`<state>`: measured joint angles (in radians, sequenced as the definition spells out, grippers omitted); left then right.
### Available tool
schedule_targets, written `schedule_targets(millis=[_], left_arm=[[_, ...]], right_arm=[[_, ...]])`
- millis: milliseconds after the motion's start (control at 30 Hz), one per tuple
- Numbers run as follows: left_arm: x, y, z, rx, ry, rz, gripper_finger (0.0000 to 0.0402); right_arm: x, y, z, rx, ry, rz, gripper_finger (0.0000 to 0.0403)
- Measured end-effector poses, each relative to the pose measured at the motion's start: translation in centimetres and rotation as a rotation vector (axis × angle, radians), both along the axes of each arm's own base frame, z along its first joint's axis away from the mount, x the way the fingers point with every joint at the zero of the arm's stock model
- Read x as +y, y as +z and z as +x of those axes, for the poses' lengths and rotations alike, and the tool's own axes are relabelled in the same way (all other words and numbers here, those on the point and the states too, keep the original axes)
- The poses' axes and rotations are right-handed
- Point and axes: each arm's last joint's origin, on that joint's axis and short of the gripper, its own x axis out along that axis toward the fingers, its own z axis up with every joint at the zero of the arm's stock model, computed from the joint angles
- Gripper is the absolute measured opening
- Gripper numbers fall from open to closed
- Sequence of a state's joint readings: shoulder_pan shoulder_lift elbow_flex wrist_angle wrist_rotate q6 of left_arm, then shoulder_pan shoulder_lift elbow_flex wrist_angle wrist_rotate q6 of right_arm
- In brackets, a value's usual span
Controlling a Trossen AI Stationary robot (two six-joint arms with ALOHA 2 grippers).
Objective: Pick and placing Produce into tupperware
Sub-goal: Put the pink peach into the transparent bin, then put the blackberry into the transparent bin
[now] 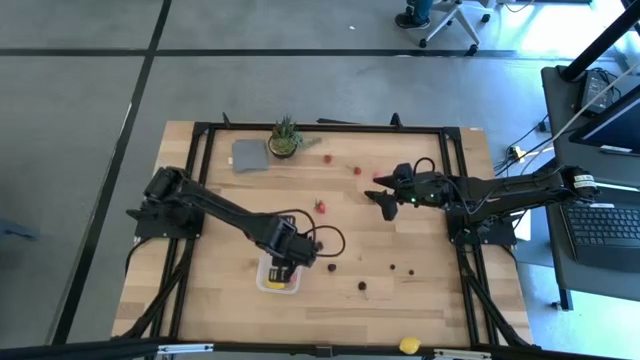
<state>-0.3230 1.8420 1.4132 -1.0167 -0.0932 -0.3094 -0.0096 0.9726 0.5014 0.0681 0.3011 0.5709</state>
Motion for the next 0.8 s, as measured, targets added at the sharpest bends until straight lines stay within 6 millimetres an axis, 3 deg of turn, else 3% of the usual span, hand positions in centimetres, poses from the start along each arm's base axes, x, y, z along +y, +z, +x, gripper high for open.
schedule_targets(millis=[467,800], left_arm=[[0.2,-0.5,0.2,0.022,-0.048,0.016,0.0143],[1.9,0.0,-0.6,0.129,-0.01,-0.017,0.024]], right_arm=[[0.0,0.0,0.0,0.002,0.014,0.003,0.0303],[0.0,0.0,0.0,0.002,0.015,0.003,0.0303]])
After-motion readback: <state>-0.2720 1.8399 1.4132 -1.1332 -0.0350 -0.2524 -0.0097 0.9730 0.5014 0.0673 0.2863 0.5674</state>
